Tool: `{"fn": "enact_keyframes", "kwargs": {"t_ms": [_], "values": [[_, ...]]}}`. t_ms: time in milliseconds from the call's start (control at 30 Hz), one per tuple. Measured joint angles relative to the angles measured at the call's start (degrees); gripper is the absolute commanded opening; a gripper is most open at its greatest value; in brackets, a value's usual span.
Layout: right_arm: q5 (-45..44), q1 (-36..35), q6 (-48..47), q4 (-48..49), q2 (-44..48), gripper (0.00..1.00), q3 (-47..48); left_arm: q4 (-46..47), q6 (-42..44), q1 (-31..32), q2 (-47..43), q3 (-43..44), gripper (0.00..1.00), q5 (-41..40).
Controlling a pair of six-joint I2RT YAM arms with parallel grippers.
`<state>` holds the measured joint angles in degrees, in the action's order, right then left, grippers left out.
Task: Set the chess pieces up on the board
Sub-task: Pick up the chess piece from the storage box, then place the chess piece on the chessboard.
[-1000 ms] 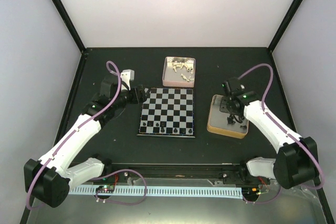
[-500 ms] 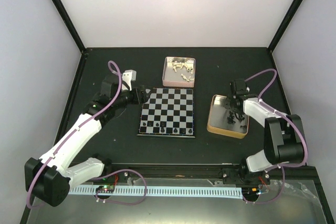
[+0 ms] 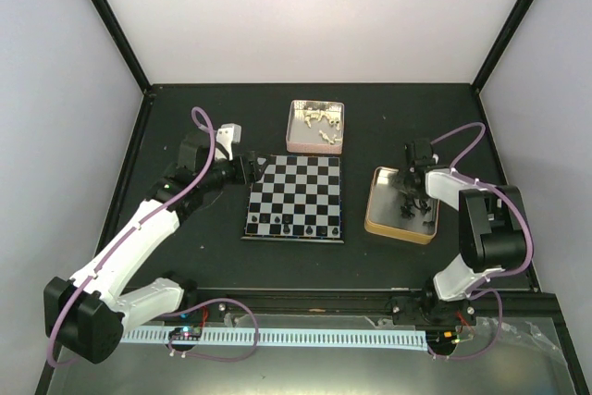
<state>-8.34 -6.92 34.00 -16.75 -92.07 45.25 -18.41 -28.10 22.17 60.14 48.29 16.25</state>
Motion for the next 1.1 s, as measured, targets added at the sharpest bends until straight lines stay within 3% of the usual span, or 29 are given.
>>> {"fn": "enact_keyframes", "kwargs": {"t_ms": [233, 400, 533, 667, 800, 967, 1100], "values": [[0.2, 0.0, -0.5, 0.5, -1.1, 0.03, 0.9, 0.0, 0.0, 0.0, 0.5, 0.0, 0.82, 0.6], [1.9, 0.1, -1.1, -0.3, 0.1, 0.01, 0.8, 0.0, 0.0, 0.0, 0.5, 0.1, 0.82, 1.5], [6.0, 0.1, -2.2, -1.5, 6.6, 0.01, -1.1, 0.8, -0.1, 0.0, 0.6, 0.1, 0.82, 3.8], [14.2, 0.2, -4.1, -1.3, 15.4, 0.01, -3.5, 3.6, -1.4, 0.0, 1.6, 0.1, 0.82, 8.7], [28.8, -0.9, -6.4, 2.8, 21.8, 0.01, -6.9, 9.2, -5.0, 0.0, 4.1, -0.2, 0.82, 16.5], [45.4, -7.3, -7.6, 9.5, 24.9, 0.01, -7.3, 19.9, -11.3, 1.1, 7.7, -1.4, 0.82, 27.1], [53.7, -13.0, -8.6, 13.3, 25.4, 0.01, -5.5, 26.0, -14.7, 3.4, 9.2, -1.7, 0.82, 32.0]]}}
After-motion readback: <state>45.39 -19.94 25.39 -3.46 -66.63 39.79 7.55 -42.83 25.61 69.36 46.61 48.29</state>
